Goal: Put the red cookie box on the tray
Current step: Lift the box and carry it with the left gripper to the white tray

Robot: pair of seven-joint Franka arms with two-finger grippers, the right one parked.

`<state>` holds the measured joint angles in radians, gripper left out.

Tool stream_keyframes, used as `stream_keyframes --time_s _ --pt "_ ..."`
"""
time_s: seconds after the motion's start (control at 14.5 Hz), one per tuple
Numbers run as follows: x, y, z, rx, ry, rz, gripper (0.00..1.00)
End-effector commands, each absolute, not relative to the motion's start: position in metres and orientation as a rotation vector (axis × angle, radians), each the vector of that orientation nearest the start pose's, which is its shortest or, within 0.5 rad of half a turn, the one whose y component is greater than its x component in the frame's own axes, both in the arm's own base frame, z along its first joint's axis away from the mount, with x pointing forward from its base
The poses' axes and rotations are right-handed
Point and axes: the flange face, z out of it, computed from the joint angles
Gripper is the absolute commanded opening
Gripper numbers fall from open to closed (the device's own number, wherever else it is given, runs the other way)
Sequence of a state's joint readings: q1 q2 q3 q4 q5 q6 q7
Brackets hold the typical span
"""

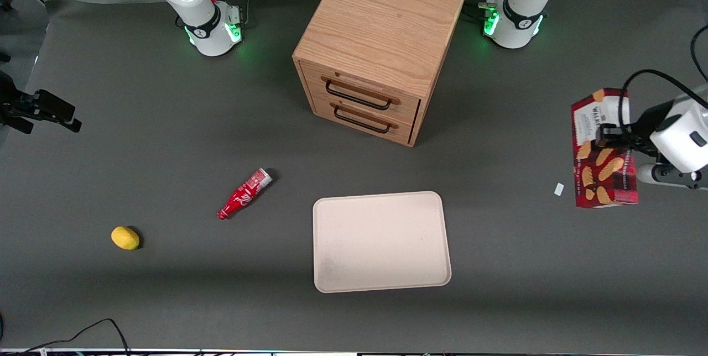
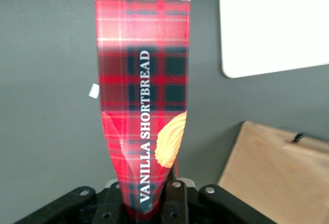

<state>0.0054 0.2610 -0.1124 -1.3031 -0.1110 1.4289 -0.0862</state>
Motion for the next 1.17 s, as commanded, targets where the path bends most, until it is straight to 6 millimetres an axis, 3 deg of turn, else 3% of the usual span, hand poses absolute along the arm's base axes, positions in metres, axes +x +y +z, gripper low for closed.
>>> stream_keyframes --time_s 0.0,0.14,0.28,0.55,0.83,0.97,1.1 --pt "0.616 -0.137 0.576 -3.241 -0.113 0.277 0.0" --pt "0.625 -0.18 0.561 -3.277 -0.191 0.207 0.0" --pt "0.638 -0.22 0.529 -3.293 -0.258 0.145 0.0" --pt "0.671 -0.28 0.419 -3.266 -0.346 -0.001 0.0" --pt "0.68 -0.294 0.351 -3.269 -0.316 -0.125 0.0" --pt "0.683 -0.302 0.303 -3.262 -0.284 -0.194 0.0" --pt "0.681 -0.305 0.274 -3.218 -0.26 -0.195 0.0"
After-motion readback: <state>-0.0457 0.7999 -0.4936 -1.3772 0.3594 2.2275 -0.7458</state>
